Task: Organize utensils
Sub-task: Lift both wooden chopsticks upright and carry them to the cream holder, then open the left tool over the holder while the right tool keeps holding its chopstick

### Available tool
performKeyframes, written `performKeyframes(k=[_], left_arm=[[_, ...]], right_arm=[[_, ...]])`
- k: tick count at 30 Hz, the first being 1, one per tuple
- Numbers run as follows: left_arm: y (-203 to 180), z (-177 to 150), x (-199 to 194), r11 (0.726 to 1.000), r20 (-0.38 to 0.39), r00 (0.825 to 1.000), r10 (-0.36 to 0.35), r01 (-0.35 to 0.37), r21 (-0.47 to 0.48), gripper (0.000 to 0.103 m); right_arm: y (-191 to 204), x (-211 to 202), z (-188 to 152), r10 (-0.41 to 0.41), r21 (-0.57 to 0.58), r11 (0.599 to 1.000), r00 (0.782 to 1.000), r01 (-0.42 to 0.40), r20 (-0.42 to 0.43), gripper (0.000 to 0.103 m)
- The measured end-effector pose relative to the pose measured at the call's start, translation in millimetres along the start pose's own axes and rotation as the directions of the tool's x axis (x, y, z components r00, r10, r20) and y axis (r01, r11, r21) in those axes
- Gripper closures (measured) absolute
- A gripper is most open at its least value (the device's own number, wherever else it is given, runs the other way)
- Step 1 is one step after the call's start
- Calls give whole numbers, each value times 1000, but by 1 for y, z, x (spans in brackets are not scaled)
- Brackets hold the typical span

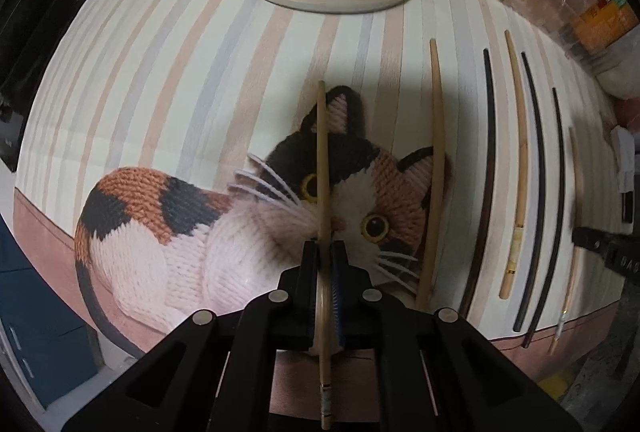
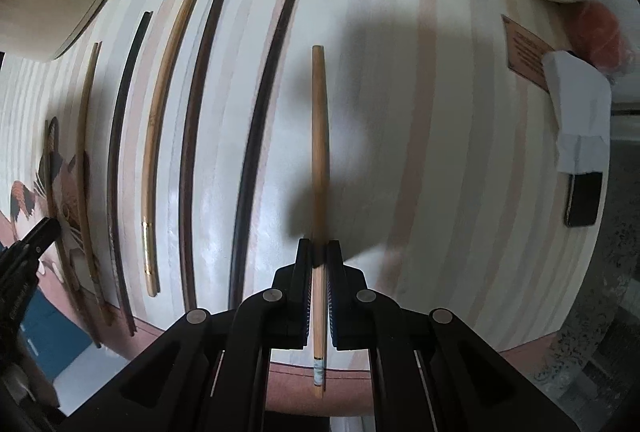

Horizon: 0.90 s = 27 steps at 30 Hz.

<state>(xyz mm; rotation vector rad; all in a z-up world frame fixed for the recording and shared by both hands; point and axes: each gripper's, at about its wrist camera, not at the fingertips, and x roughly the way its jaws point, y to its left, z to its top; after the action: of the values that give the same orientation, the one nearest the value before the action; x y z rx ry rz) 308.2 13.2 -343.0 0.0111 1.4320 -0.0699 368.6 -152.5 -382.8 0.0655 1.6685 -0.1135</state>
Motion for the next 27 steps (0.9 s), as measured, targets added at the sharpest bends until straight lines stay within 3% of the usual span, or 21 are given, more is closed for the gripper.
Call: performKeyframes(k=[7, 12, 15, 18, 20, 24, 27], left_arm=[[-11, -12, -42, 999, 97, 994, -48, 46, 15, 99], [-4, -19, -76, 997, 168, 983, -76, 76, 12, 99], [4, -19, -111, 996, 246, 965, -91, 90, 17, 99], [7, -12, -143, 995, 329, 939, -101, 100, 21, 100], [10, -6, -175, 993, 401, 909, -112, 112, 23, 100], [19, 10, -234, 989, 522, 842, -136, 144, 26, 103], [29, 26, -270, 985, 586, 796, -152, 170, 24, 103]], right_arm=[[3, -28, -34, 92, 15, 995, 987, -94, 129, 96], [16, -61, -53, 147, -7, 989, 959, -150, 244, 96], [7, -90, -53, 181, -25, 983, 932, -182, 315, 96], [9, -124, -48, 219, -48, 975, 892, -218, 396, 96], [8, -152, -44, 257, -69, 965, 854, -254, 451, 96], [18, -214, -35, 324, -122, 942, 759, -312, 564, 96], [28, -267, -22, 378, -177, 920, 669, -350, 640, 96]])
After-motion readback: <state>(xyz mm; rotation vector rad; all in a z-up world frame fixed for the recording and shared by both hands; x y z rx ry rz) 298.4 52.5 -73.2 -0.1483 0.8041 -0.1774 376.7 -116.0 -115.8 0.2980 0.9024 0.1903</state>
